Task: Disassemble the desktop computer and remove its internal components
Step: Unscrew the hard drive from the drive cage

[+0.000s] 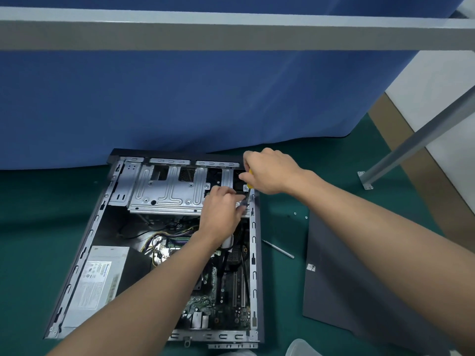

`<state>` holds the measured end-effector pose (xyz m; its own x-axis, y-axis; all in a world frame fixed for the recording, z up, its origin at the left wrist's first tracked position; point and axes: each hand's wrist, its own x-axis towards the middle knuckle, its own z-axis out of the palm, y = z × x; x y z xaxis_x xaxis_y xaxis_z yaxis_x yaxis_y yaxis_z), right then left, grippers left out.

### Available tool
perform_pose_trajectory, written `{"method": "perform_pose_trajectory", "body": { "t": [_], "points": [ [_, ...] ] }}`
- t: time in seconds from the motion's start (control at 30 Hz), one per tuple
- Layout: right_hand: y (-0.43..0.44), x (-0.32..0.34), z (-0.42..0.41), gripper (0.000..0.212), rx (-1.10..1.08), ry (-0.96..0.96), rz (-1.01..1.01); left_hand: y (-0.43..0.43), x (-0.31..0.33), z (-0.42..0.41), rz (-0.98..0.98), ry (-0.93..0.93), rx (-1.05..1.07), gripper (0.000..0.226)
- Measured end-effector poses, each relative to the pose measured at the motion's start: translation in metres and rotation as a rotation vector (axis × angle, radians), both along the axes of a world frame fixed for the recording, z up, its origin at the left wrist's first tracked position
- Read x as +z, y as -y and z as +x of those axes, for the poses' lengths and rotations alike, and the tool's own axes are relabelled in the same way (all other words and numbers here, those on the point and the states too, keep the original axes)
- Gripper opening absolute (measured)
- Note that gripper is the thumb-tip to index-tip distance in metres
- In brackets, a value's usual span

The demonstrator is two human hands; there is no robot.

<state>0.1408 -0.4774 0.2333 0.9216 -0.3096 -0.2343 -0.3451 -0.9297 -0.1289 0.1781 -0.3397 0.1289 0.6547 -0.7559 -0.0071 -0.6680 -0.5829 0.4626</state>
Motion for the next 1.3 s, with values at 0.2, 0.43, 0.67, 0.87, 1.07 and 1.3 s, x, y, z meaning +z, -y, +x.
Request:
{"method": "perform_pose_trajectory", "body": {
  "t": [0.2,0.43,0.67,0.87,1.07,1.3],
  "points": [
    [0.010,-0.001,-0.007,0.018,0.025,0.055,0.209,0.008,-0.012,-0.007,-0.113,-0.023,0.118,0.020],
    [0.042,0.010,-0.030,0.021,-0.254,0.417,0.434,0.012,-0.010,-0.011,-0.117,0.082,0.072,0.009],
    [0.054,0.001,-0.066,0.019,-0.762,0.879,1.051,0.014,-0.009,-0.014,0.072,0.270,-0.020,0.011],
    [0.042,-0.026,-0.089,0.018,-0.992,0.949,1.192,0.018,-0.006,-0.011,0.290,0.331,-0.097,0.021],
    [0.030,-0.039,-0.104,0.016,-1.112,1.022,1.230,0.022,-0.003,-0.011,0.397,0.376,-0.177,0.026],
    [0.024,-0.049,-0.116,0.015,-1.159,1.054,1.199,0.021,0.001,-0.014,0.343,0.479,-0.174,0.018]
  ]
}}
